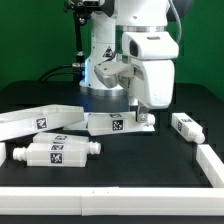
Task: Assemble desk
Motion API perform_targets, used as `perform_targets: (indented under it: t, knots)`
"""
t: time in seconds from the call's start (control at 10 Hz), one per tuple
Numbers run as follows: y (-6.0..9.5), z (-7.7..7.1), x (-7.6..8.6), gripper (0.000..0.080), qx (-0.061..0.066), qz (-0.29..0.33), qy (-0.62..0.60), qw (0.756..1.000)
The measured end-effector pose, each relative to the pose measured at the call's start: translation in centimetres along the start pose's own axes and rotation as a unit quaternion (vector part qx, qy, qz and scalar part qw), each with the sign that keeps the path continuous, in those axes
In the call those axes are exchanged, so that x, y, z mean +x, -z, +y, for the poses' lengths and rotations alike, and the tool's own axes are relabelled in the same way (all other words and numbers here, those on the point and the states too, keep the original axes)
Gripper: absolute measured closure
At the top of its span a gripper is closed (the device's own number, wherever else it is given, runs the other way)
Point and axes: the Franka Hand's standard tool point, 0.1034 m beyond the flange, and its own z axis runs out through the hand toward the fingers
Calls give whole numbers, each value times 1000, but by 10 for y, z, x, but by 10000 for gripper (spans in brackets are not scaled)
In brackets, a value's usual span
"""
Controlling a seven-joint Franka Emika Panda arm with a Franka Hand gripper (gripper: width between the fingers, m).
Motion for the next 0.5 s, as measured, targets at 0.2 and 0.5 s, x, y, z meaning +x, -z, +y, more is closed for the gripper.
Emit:
perform_targets:
  t: [0.2, 0.5]
  knots:
    - [0, -17, 25, 515, 8, 0, 15, 1000]
    - [1, -57, 53, 515, 24, 6, 86, 996]
